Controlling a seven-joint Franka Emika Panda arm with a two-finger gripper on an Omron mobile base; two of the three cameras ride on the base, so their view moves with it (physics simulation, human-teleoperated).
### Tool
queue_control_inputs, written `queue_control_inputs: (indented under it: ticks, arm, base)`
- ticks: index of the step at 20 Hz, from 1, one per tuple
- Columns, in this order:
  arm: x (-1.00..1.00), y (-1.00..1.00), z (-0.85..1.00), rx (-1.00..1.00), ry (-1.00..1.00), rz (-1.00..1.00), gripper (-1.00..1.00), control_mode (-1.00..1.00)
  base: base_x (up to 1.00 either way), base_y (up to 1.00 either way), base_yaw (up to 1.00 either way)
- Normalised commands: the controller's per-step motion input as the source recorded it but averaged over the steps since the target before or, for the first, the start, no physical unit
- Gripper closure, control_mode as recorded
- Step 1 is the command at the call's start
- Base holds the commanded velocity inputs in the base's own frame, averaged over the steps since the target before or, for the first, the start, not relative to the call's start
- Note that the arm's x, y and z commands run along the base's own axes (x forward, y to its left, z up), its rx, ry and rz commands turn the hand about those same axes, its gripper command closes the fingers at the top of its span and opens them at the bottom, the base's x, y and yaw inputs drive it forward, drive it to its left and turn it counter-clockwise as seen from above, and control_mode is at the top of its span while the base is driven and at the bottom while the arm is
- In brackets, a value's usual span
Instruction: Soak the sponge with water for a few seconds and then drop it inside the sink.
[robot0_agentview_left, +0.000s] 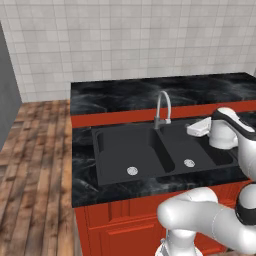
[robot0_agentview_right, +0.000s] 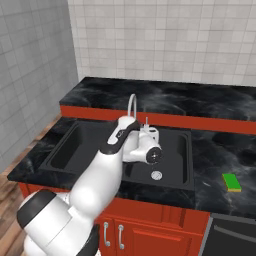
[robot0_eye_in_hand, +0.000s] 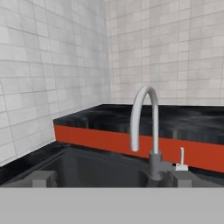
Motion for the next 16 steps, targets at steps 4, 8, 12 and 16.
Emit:
queue_control_inputs:
  ticks: [4,8,12,16]
  arm:
    - [0.16,0.0,0.0,0.0,-0.01,0.0,-1.0,-1.0]
    - [0.16,0.0,0.0,0.0,-0.03,0.0,-1.0,-1.0]
    - [0.17,0.0,0.0,0.0,-0.03,0.0,-1.0,-1.0]
    - [0.07,0.0,-0.01,0.0,-0.05,0.0,-1.0,-1.0]
  base:
    - [0.0,0.0,0.0]
    - [0.0,0.0,0.0]
    - [0.0,0.0,0.0]
    - [0.0,0.0,0.0]
